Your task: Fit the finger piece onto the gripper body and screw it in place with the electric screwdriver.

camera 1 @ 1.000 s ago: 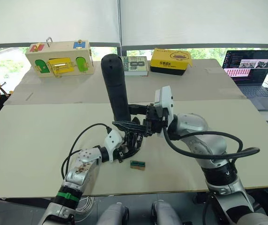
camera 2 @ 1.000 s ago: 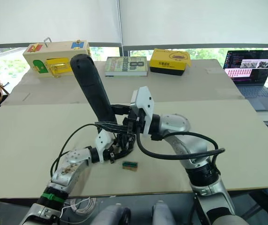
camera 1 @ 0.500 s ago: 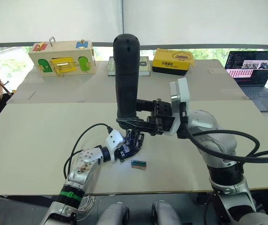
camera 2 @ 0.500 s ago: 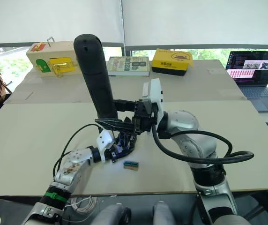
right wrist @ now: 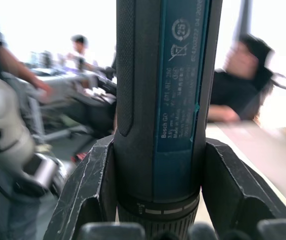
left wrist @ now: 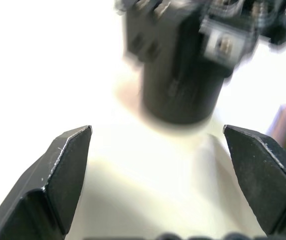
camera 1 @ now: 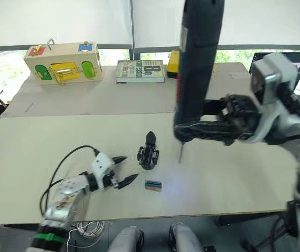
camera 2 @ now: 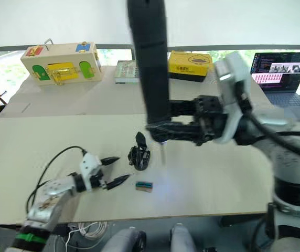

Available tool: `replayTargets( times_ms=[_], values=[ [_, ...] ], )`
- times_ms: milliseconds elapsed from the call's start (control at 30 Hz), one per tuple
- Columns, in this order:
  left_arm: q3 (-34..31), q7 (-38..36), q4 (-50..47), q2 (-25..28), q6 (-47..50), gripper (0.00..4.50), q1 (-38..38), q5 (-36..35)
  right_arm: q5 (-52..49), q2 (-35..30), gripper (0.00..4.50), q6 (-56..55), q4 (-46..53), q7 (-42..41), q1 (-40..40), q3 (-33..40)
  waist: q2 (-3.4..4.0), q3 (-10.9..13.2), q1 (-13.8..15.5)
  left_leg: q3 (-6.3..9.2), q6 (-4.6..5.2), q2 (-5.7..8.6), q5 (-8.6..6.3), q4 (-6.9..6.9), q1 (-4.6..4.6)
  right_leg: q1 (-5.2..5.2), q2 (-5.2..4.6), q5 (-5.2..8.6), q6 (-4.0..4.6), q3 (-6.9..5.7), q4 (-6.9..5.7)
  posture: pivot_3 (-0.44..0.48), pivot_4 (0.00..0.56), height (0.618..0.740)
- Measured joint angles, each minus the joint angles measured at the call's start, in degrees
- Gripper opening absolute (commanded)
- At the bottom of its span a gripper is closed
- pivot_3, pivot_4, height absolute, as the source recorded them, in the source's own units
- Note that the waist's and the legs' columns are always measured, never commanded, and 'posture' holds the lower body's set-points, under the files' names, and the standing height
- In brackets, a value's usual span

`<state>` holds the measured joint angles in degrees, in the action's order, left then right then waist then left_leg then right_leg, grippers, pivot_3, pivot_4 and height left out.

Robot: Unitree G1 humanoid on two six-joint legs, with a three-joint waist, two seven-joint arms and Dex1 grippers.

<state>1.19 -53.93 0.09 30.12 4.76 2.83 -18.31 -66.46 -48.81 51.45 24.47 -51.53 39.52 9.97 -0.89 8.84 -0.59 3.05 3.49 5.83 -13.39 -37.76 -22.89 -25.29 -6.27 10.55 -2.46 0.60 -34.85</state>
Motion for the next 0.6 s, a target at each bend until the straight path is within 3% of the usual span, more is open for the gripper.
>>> replayTargets(
  times_ms=[100, 233, 400, 600],
  values=[
    [-5.96, -8.16, -1.48, 6.68, 2.03, 4.44, -5.51, -7.06, 7.13, -17.58, 1.95, 6.04, -6.95, -3.32, -4.23, -1.25, 0.01, 0.3, 0.38, 0.0, 0.07, -0.01, -0.04, -0.06, -0.26, -0.12, -0.16, 0.1, 0.03, -0.15, 0.09, 0.0, 0.15, 0.74],
    [-11.18, -14.46, -1.29, 12.07, -0.91, 4.44, -7.59, -8.95, 21.04, -28.57, 1.95, 7.97, -16.36, -4.7, -9.7, -9.86, 0.04, 0.44, 1.34, -0.16, -0.01, -0.01, -0.08, -0.08, -0.74, -0.69, -0.35, 0.1, 0.04, -0.17, 0.32, 0.0, 0.15, 0.74],
    [-13.65, -21.34, -1.68, 14.61, -2.13, 4.44, -7.36, -12.59, 32.09, -28.76, 1.95, 8.27, -20.78, -9.44, -8.19, -23.04, 0.35, 0.63, 0.86, -0.41, 0.19, 0.0, -0.04, -0.09, -1.15, -1.02, -0.26, -0.07, -0.1, -0.08, 0.29, 0.0, 0.15, 0.74],
    [-13.67, -23.24, -2.18, 15.79, 1.42, 4.44, -7.53, -13.58, 46.49, -22.63, 1.95, 8.06, -31.31, -11.89, -1.46, -36.03, 0.5, 0.81, 0.61, -0.48, 0.21, 0.01, -0.09, -0.1, -1.18, -1.03, -0.25, -0.11, -0.15, -0.08, 0.31, 0.0, 0.15, 0.74]
  ],
)
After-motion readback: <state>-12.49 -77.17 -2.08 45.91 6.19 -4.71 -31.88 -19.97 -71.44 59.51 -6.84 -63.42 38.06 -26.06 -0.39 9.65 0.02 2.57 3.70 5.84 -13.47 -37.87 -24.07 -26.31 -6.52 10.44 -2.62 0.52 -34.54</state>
